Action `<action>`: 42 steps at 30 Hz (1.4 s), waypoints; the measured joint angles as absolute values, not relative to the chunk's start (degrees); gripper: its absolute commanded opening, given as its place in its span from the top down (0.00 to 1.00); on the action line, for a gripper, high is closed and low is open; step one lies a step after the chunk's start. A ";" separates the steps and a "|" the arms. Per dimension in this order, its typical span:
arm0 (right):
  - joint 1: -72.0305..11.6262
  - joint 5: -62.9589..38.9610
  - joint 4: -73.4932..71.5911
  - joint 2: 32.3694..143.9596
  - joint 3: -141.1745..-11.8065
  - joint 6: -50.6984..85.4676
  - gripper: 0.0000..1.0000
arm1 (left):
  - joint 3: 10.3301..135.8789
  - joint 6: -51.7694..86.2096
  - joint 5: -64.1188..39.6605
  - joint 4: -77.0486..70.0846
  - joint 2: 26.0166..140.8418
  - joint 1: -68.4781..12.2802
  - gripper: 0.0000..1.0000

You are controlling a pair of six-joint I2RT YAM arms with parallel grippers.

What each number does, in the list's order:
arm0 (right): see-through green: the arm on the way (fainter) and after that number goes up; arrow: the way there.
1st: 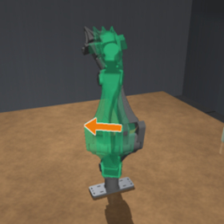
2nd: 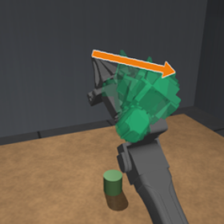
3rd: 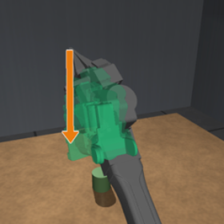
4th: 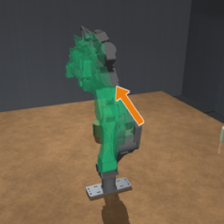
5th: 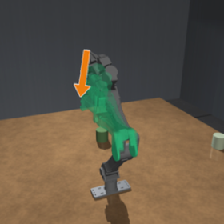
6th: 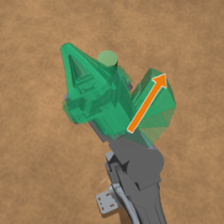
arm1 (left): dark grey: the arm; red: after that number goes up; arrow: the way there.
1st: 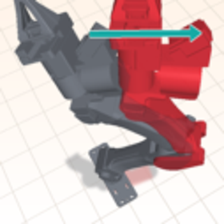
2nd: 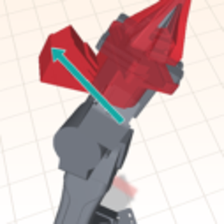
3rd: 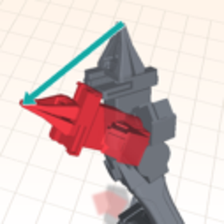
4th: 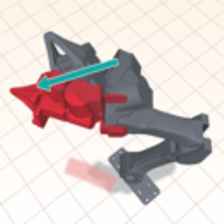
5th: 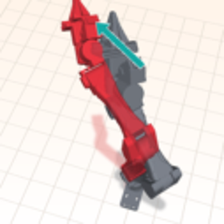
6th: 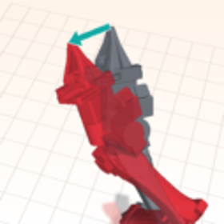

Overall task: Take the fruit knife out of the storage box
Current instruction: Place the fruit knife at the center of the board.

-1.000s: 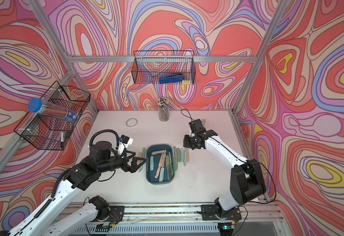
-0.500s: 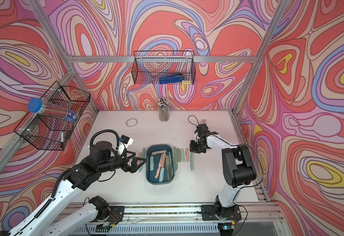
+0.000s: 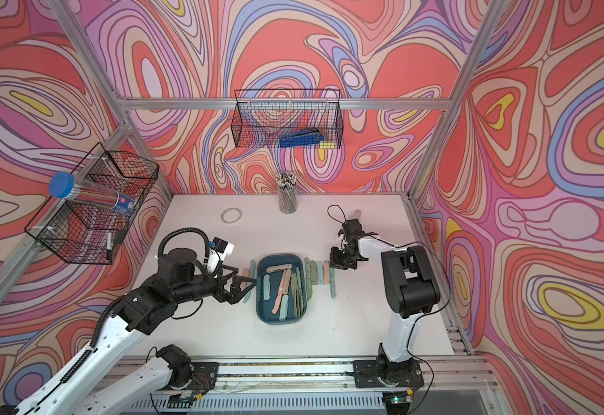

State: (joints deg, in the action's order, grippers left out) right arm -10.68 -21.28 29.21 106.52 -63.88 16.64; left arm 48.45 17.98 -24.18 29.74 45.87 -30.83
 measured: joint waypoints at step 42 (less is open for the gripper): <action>-13.76 -13.96 33.85 85.01 -61.82 23.53 0.54 | 48.45 17.93 -24.47 29.76 45.87 -30.96 0.00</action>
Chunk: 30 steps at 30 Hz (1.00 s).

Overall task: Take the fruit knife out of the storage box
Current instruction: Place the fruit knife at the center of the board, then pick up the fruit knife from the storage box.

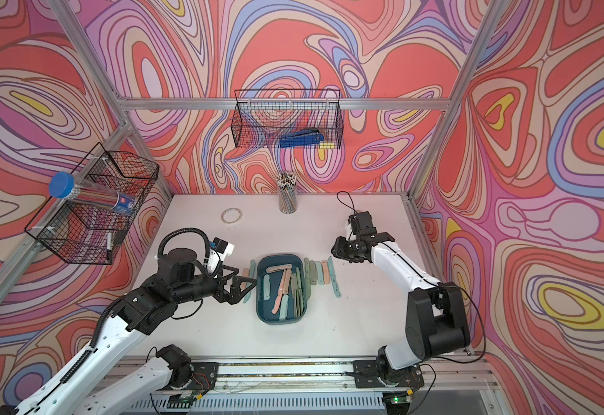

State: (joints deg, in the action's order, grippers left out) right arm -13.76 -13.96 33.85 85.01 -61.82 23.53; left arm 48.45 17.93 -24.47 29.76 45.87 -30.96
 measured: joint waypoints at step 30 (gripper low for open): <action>-50.70 0.62 52.21 106.08 -81.84 38.24 0.57 | 48.49 17.28 -15.75 31.59 45.98 -31.46 0.00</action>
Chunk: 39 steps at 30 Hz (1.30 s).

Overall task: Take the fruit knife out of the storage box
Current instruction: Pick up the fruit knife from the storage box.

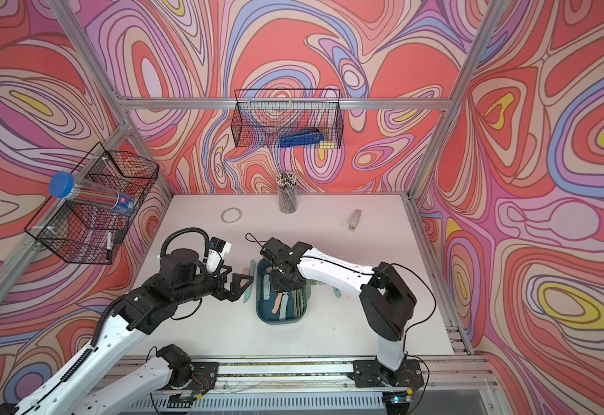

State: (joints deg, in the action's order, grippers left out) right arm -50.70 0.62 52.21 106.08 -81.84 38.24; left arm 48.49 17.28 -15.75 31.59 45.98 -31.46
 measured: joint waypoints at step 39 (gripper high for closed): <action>-47.68 2.15 48.82 116.33 -86.41 42.06 0.88 | 48.49 17.15 -15.38 31.73 45.41 -31.46 0.00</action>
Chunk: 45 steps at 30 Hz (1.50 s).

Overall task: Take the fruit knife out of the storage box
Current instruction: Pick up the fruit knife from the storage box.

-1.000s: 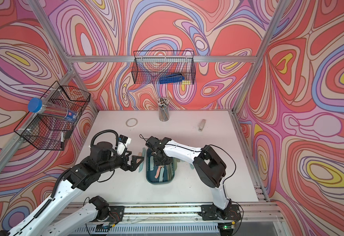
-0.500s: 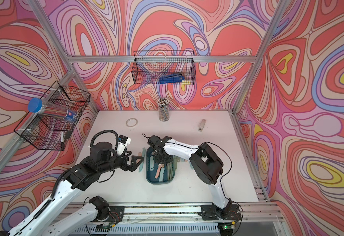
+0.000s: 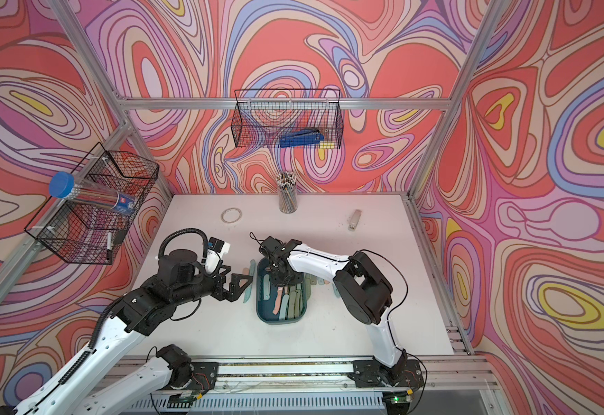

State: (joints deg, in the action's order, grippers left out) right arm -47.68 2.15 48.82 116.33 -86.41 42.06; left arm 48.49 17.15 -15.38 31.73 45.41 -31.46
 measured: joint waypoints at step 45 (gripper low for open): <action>-47.64 1.50 48.45 118.65 -86.04 40.97 0.80 | 48.49 17.15 -15.35 31.73 45.41 -31.46 0.00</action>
